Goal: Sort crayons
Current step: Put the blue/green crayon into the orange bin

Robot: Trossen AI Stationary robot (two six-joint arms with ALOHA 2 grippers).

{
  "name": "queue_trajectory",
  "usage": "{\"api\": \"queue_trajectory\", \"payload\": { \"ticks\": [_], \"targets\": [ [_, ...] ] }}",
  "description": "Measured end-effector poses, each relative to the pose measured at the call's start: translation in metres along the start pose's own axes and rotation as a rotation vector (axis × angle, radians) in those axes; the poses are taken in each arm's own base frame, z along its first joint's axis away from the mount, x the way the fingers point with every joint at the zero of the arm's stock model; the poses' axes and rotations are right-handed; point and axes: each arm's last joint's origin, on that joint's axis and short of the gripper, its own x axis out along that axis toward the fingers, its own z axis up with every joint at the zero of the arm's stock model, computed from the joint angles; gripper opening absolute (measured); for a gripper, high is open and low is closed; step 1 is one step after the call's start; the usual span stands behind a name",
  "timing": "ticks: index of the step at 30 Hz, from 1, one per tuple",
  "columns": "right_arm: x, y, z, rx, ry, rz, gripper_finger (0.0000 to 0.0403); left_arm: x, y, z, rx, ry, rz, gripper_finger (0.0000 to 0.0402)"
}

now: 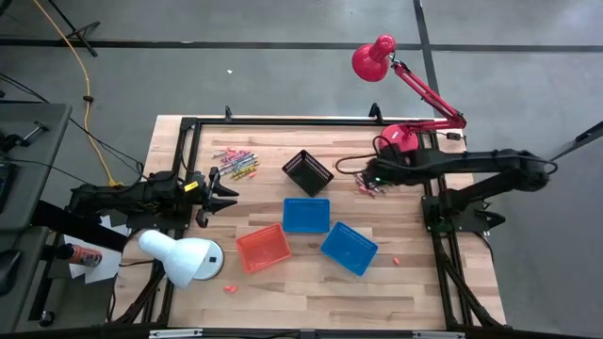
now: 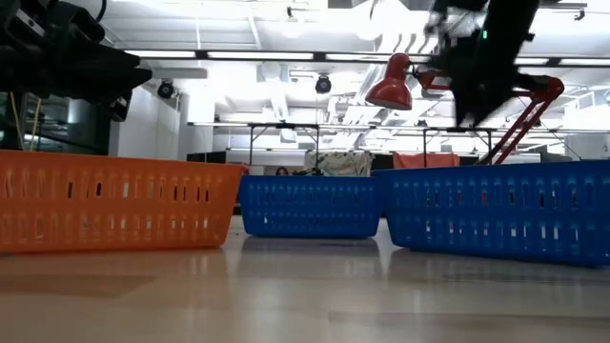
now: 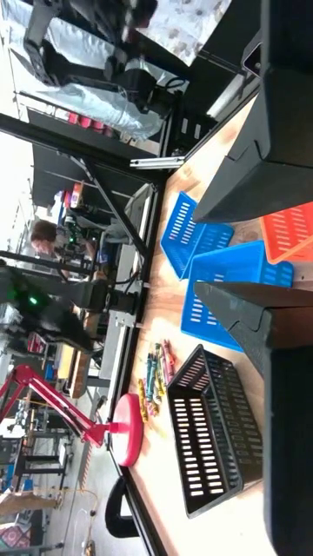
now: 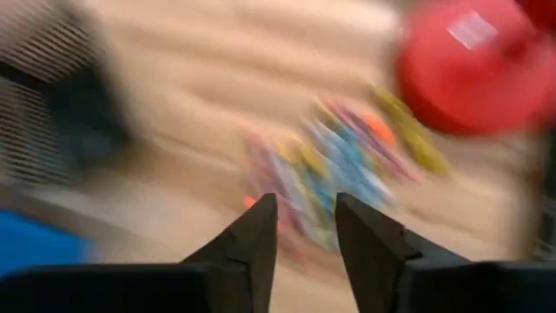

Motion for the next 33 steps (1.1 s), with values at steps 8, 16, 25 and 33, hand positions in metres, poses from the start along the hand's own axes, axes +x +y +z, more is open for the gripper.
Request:
{"api": "queue_trajectory", "payload": {
  "ticks": [8, 16, 25, 33],
  "targets": [
    [0.058, -0.019, 0.006, -0.110, 0.302, 0.020, 0.0209, 0.000, 0.000, 0.000, 0.000, 0.000, 0.000, 0.0108],
    [0.086, -0.048, 0.022, -0.113, 0.276, 0.107, 0.0229, 0.000, 0.000, 0.000, 0.000, 0.000, 0.000, 0.0108],
    [0.107, -0.064, 0.020, -0.092, 0.268, 0.121, 0.0213, 0.000, 0.000, 0.000, 0.000, 0.000, 0.000, 0.0108],
    [0.113, -0.060, 0.022, -0.117, 0.258, 0.123, 0.0166, 0.000, 0.000, 0.000, 0.000, 0.000, 0.000, 0.0108]
  ]
}}
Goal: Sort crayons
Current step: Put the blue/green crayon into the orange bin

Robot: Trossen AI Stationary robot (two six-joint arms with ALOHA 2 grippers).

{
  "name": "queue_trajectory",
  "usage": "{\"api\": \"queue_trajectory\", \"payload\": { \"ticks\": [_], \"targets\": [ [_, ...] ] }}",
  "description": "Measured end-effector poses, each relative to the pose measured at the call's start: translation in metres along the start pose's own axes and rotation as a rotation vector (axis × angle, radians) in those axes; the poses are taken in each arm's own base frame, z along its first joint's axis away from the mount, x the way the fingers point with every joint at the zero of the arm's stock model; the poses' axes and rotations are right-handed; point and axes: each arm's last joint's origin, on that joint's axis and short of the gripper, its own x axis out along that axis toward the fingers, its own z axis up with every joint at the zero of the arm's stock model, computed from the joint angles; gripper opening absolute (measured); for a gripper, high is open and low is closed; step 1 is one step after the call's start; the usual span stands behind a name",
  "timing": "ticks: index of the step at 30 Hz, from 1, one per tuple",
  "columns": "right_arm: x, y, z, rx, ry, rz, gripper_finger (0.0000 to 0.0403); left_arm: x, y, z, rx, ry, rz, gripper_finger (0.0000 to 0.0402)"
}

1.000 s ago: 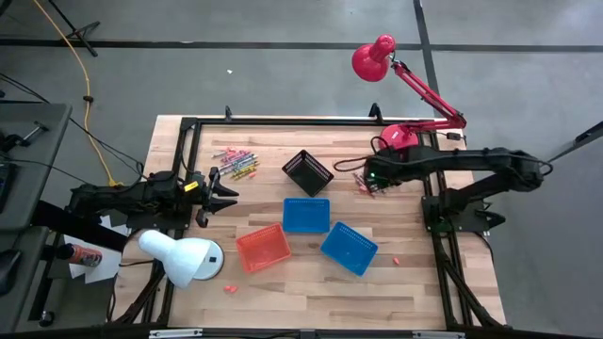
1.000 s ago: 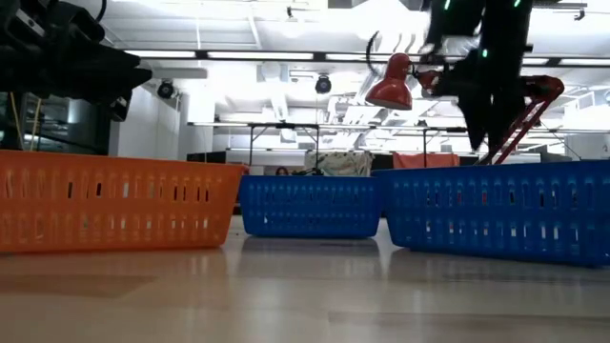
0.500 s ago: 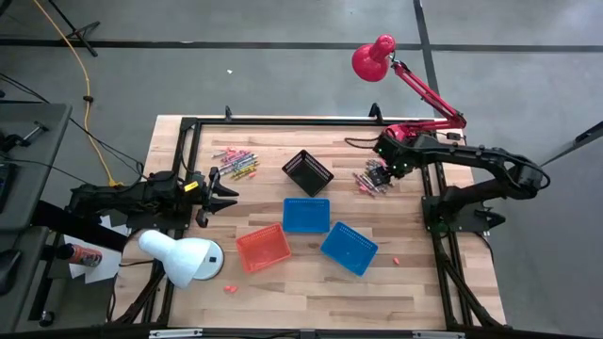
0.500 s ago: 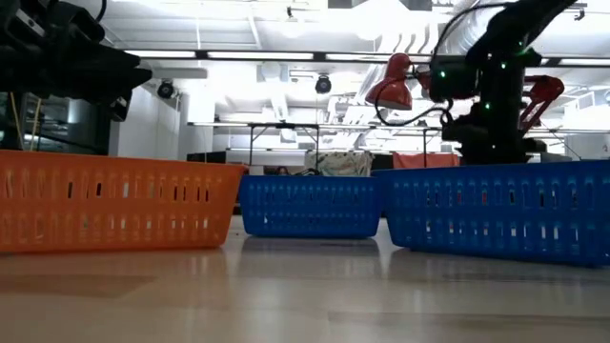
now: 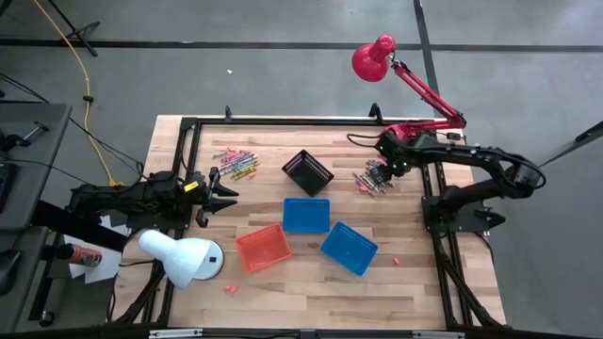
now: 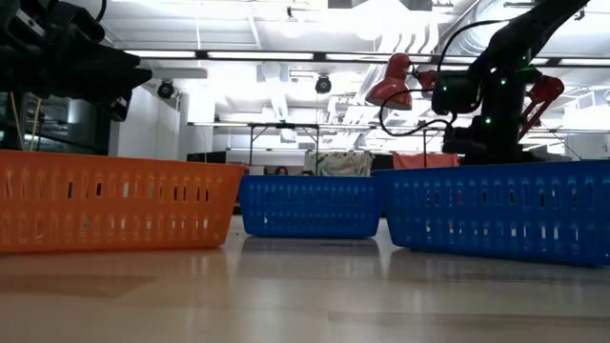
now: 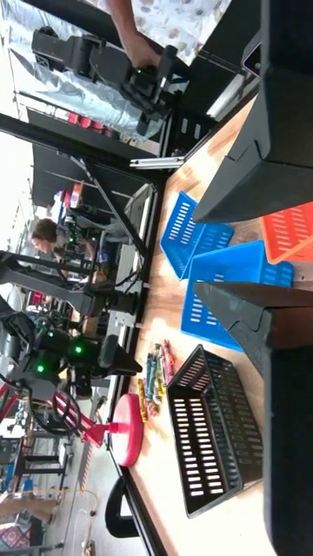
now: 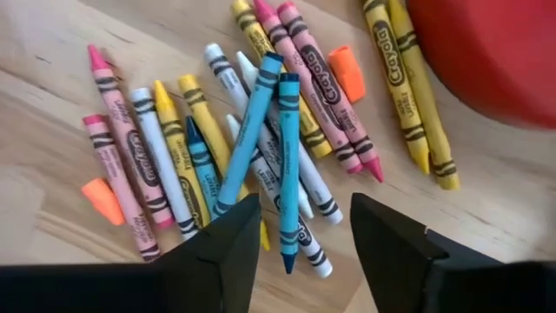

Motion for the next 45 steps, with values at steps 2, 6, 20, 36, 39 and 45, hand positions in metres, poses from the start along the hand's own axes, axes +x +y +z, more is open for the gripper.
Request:
{"api": "queue_trajectory", "payload": {
  "ticks": [2, 6, 20, 36, 39, 45],
  "targets": [
    [0.004, 0.001, 0.002, 0.001, 0.008, -0.004, 0.0158, 0.000, 0.000, 0.000, 0.000, 0.001, 0.000, 0.0108],
    [0.011, 0.002, 0.002, -0.016, 0.033, -0.019, 0.0154, 0.000, 0.000, 0.000, 0.000, 0.000, 0.000, 0.0108],
    [0.022, 0.003, 0.002, -0.021, 0.084, -0.047, 0.0146, 0.000, 0.000, 0.000, 0.000, 0.000, 0.000, 0.0108],
    [0.015, 0.004, 0.007, -0.026, 0.088, -0.058, 0.0020, 0.000, 0.000, 0.000, 0.000, 0.000, 0.000, 0.0108],
    [0.004, 0.006, 0.013, -0.068, 0.097, -0.080, 0.0016, 0.000, 0.000, 0.000, 0.000, 0.000, 0.000, 0.0108],
    [-0.034, 0.010, 0.026, -0.173, 0.065, -0.135, 0.0005, 0.000, 0.000, 0.000, 0.000, 0.000, 0.000, 0.0108]
  ]
}}
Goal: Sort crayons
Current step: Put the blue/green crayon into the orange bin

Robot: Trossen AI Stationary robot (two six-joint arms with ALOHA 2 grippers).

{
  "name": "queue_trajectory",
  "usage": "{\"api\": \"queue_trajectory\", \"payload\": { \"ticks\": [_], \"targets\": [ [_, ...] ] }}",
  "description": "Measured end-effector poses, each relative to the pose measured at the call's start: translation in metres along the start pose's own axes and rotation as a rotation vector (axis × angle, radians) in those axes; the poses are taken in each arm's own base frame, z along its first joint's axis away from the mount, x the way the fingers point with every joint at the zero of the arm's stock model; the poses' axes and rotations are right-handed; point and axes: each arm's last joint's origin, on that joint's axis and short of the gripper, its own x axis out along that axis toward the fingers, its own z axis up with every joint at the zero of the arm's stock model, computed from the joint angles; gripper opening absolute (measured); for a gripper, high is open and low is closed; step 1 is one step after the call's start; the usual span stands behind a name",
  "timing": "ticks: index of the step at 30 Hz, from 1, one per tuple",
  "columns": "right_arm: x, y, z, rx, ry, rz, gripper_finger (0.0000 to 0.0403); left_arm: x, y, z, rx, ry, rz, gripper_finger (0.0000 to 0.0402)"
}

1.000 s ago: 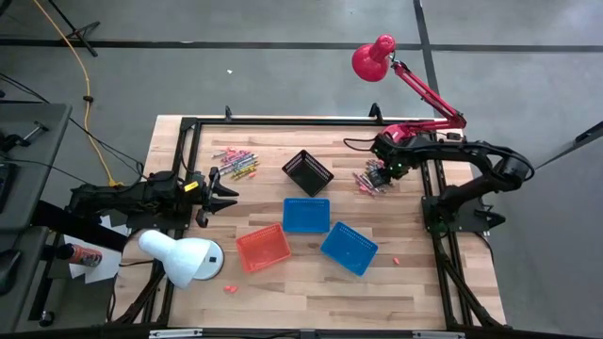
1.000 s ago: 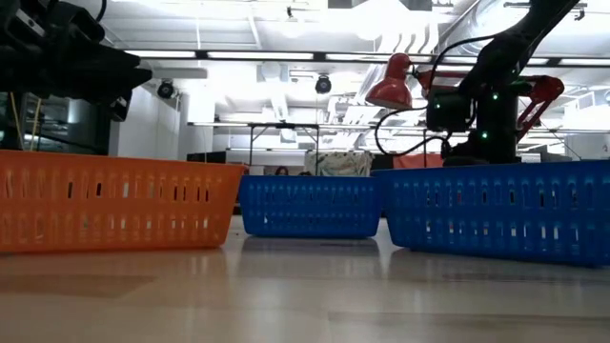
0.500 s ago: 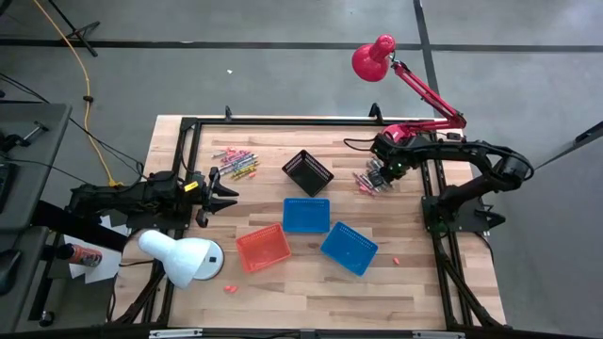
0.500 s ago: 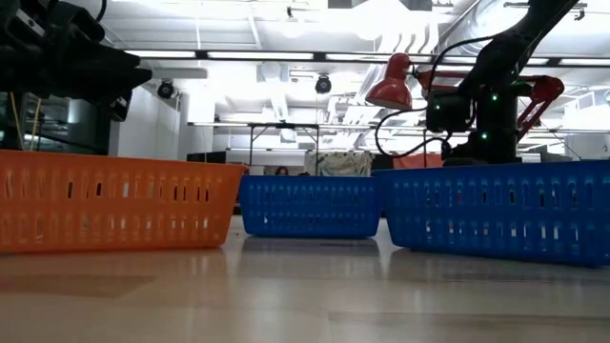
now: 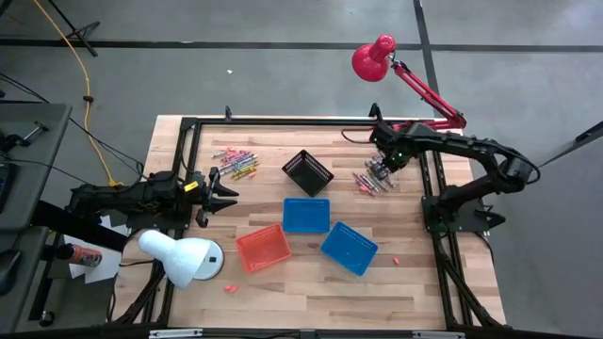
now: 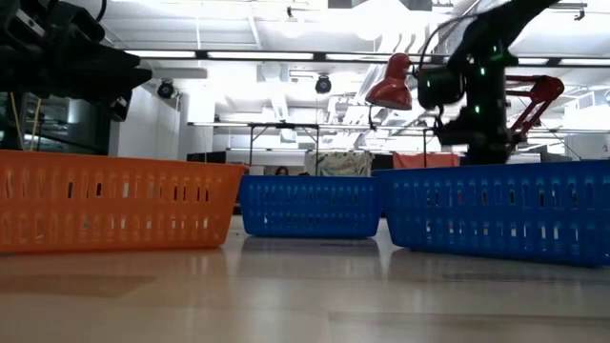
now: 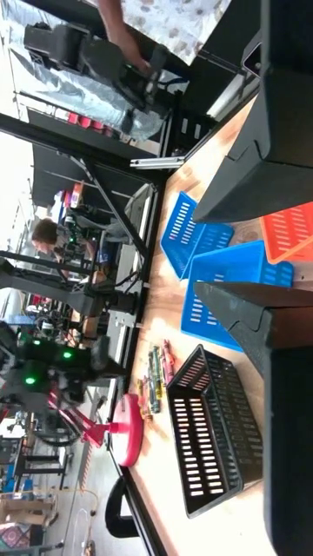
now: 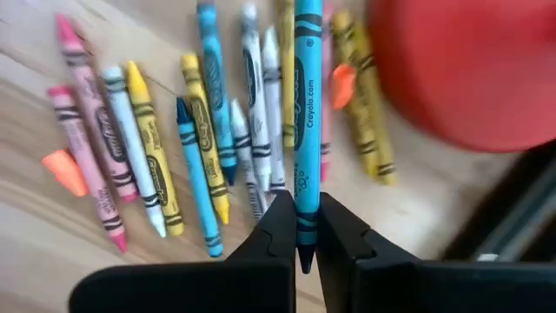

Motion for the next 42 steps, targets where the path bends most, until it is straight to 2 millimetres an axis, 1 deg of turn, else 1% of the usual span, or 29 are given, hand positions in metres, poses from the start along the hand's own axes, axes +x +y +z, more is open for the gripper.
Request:
{"api": "queue_trajectory", "payload": {
  "ticks": [2, 4, 7, 13, 18, 21, 23, 24, 26, 29, 35, 38, 42],
  "targets": [
    [-0.016, 0.001, 0.001, -0.033, -0.062, 0.017, 0.0006, 0.000, 0.000, 0.000, 0.000, 0.000, 0.000, 0.0108],
    [-0.031, 0.005, 0.000, -0.069, -0.150, 0.070, 0.0007, 0.000, 0.000, 0.000, 0.000, 0.000, 0.000, 0.0108],
    [-0.048, 0.016, -0.003, -0.101, -0.326, 0.227, 0.0007, 0.000, 0.000, 0.000, 0.000, 0.000, 0.000, 0.0108],
    [-0.065, 0.050, -0.013, -0.113, -0.623, 0.543, 0.0007, 0.000, 0.000, 0.000, 0.000, 0.000, 0.000, 0.0108],
    [-0.076, 0.077, -0.012, -0.142, -0.730, 0.669, 0.0007, 0.000, 0.000, 0.000, 0.000, 0.000, 0.000, 0.0108],
    [-0.077, 0.090, -0.010, -0.150, -0.756, 0.697, 0.0007, 0.000, 0.000, 0.000, 0.000, 0.000, 0.000, 0.0108],
    [-0.077, 0.102, -0.008, -0.169, -0.750, 0.758, 0.0007, 0.000, 0.000, 0.000, 0.000, 0.000, 0.000, 0.0108],
    [-0.077, 0.110, -0.008, -0.206, -0.741, 0.803, 0.0007, 0.000, 0.000, 0.000, 0.000, 0.000, 0.000, 0.0108],
    [-0.076, 0.130, -0.009, -0.307, -0.705, 0.875, 0.0007, 0.000, 0.000, 0.000, 0.000, 0.000, 0.000, 0.0108],
    [-0.070, 0.162, -0.011, -0.475, -0.674, 0.880, 0.0007, 0.000, 0.000, 0.000, 0.000, 0.000, 0.000, 0.0108],
    [-0.062, 0.223, -0.007, -0.810, -0.668, 0.907, 0.0009, 0.000, 0.000, 0.000, 0.000, 0.000, 0.000, 0.0108],
    [-0.055, 0.253, -0.006, -0.932, -0.658, 0.931, 0.0011, 0.000, 0.000, 0.000, 0.000, 0.000, 0.000, 0.0108],
    [-0.044, 0.287, -0.010, -1.048, -0.617, 0.990, 0.0012, 0.000, 0.000, 0.000, 0.000, 0.000, 0.000, 0.0108]
  ]
}}
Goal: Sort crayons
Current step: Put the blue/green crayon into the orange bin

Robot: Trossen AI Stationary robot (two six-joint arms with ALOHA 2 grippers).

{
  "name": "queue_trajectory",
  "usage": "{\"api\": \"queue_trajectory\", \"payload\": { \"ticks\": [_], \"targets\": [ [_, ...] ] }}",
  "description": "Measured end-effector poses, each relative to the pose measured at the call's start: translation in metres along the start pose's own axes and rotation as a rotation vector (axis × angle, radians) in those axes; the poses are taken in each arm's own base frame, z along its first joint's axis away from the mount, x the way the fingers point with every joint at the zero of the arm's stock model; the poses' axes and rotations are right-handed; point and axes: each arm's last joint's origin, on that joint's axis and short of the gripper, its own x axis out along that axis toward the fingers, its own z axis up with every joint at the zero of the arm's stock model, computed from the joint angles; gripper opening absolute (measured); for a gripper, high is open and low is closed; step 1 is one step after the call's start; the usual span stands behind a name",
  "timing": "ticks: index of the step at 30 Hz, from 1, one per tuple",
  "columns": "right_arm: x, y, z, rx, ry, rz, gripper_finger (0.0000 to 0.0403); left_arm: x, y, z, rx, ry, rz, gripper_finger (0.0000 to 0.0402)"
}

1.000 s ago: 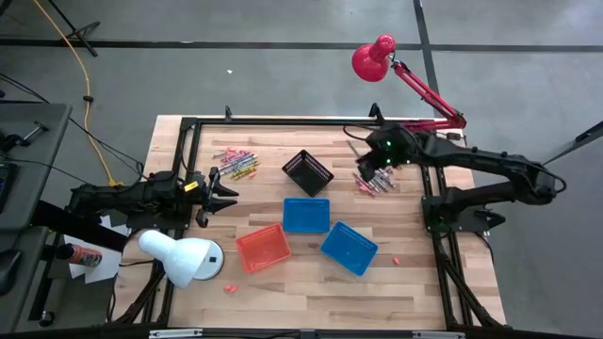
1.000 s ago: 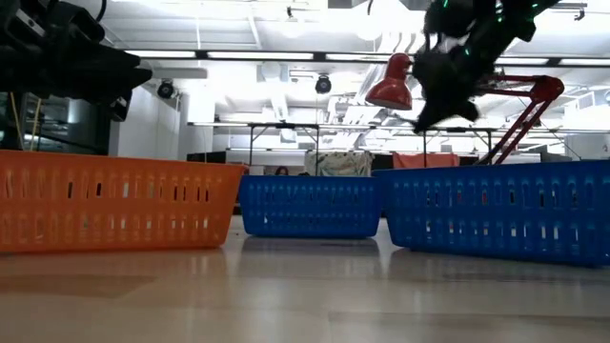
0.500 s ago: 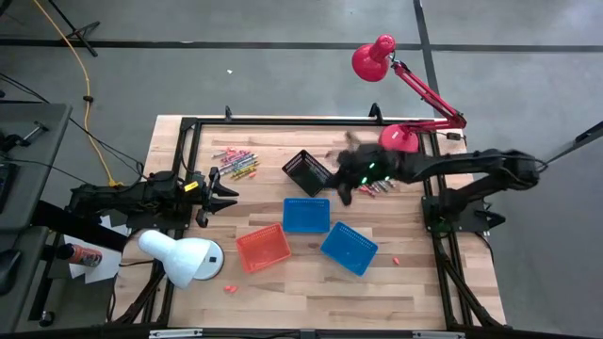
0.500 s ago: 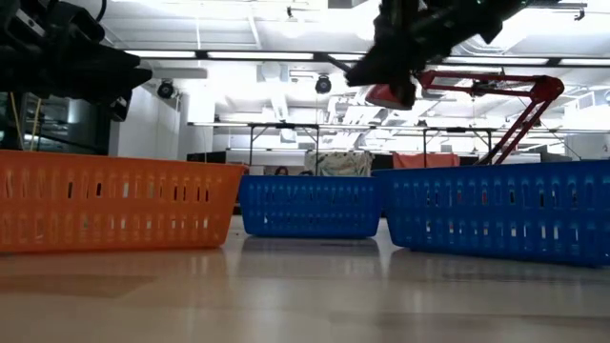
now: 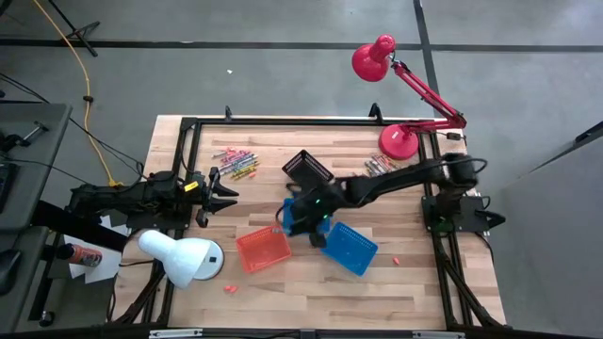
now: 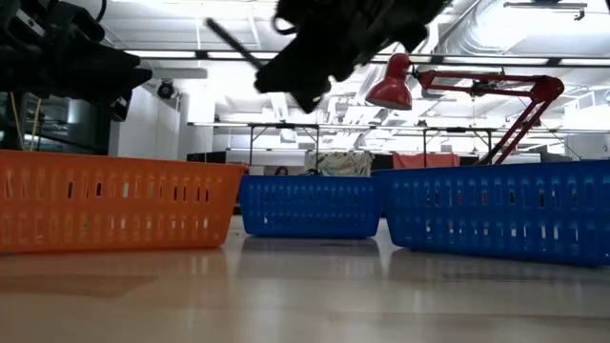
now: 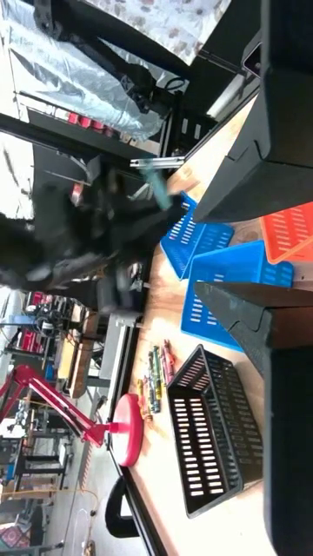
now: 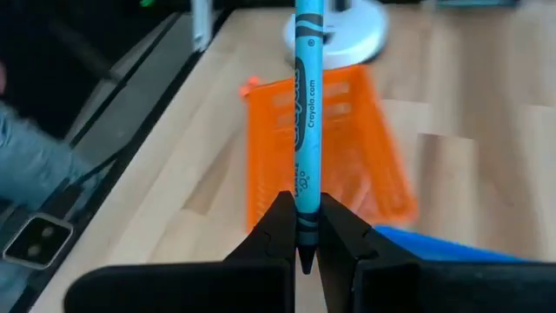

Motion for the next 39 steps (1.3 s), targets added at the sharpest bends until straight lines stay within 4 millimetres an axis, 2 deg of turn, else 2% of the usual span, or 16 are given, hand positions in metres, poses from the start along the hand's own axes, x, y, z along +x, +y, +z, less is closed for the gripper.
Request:
{"api": "queue_trajectory", "payload": {
  "ticks": [5, 8, 13, 17, 24, 34, 37, 39],
  "targets": [
    [0.035, 0.011, 0.007, -0.027, 0.017, 0.038, 0.0012, 0.000, 0.000, 0.000, 0.000, 0.000, 0.000, 0.0108],
    [0.051, 0.016, 0.013, -0.037, 0.026, -0.015, 0.0012, 0.000, 0.000, 0.000, 0.000, 0.000, 0.000, 0.0108],
    [0.072, 0.020, 0.017, -0.053, 0.053, -0.149, 0.0012, 0.000, 0.000, 0.000, 0.000, 0.000, 0.000, 0.0108],
    [0.081, 0.020, 0.020, -0.056, 0.054, -0.163, 0.0012, 0.000, 0.000, 0.000, 0.000, 0.000, 0.000, 0.0108],
    [0.081, 0.022, 0.027, -0.033, 0.057, -0.178, 0.0024, 0.000, 0.000, 0.000, 0.000, 0.000, 0.000, 0.0108],
    [0.079, 0.025, 0.029, -0.003, 0.098, -0.170, 0.0146, 0.000, 0.000, 0.000, 0.000, 0.000, 0.000, 0.0108],
    [0.069, 0.027, 0.033, 0.034, 0.110, -0.172, 0.0169, 0.000, 0.000, 0.000, 0.000, 0.000, 0.000, 0.0108],
    [0.050, 0.028, 0.042, 0.050, 0.121, -0.180, 0.0176, 0.000, 0.000, 0.000, 0.000, 0.000, 0.000, 0.0108]
  ]
}}
